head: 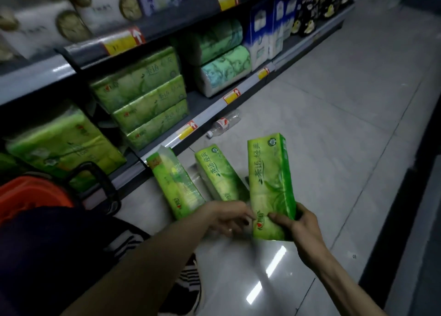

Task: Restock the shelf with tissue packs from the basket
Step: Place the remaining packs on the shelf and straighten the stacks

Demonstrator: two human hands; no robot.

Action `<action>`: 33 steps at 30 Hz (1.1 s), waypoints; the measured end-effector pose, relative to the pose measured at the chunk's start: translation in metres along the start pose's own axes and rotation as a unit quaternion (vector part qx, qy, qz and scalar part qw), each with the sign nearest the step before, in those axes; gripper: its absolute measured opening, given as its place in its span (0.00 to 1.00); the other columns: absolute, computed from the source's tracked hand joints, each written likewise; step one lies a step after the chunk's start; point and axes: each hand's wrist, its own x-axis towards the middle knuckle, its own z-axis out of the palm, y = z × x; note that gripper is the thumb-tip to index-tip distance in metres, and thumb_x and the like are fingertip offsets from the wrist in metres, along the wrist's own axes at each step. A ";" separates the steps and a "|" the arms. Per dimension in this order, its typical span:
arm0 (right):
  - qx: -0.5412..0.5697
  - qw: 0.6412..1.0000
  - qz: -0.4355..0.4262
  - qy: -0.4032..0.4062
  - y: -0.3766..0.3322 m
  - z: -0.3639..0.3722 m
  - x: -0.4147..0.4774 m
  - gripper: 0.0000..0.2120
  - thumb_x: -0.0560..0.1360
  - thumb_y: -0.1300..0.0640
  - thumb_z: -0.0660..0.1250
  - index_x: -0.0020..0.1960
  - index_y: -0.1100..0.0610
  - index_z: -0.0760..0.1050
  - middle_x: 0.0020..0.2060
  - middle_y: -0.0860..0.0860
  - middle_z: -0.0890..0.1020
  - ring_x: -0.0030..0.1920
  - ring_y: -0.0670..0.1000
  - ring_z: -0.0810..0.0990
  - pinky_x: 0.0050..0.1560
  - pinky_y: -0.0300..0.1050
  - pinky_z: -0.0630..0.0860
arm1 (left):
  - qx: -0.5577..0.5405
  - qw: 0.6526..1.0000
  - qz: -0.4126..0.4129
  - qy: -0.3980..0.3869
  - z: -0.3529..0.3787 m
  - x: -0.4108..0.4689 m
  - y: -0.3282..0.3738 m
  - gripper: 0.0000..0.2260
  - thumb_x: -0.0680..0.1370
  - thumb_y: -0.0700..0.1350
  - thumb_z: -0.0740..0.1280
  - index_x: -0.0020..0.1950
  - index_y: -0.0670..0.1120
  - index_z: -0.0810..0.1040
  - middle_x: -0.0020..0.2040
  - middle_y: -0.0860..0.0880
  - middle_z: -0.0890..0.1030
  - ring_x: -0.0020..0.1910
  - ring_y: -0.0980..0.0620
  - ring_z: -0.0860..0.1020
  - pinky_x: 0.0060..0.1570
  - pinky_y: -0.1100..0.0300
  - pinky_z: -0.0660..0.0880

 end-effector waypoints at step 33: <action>-0.368 0.653 -0.223 -0.623 -0.118 0.549 -0.323 0.28 0.74 0.59 0.80 0.71 0.48 0.76 0.60 0.47 0.86 0.60 0.46 0.84 0.58 0.37 0.79 | -0.491 0.759 0.279 0.323 -0.089 -0.498 -0.460 0.27 0.71 0.30 0.68 0.71 0.39 0.78 0.69 0.34 0.79 0.60 0.33 0.81 0.66 0.36 0.72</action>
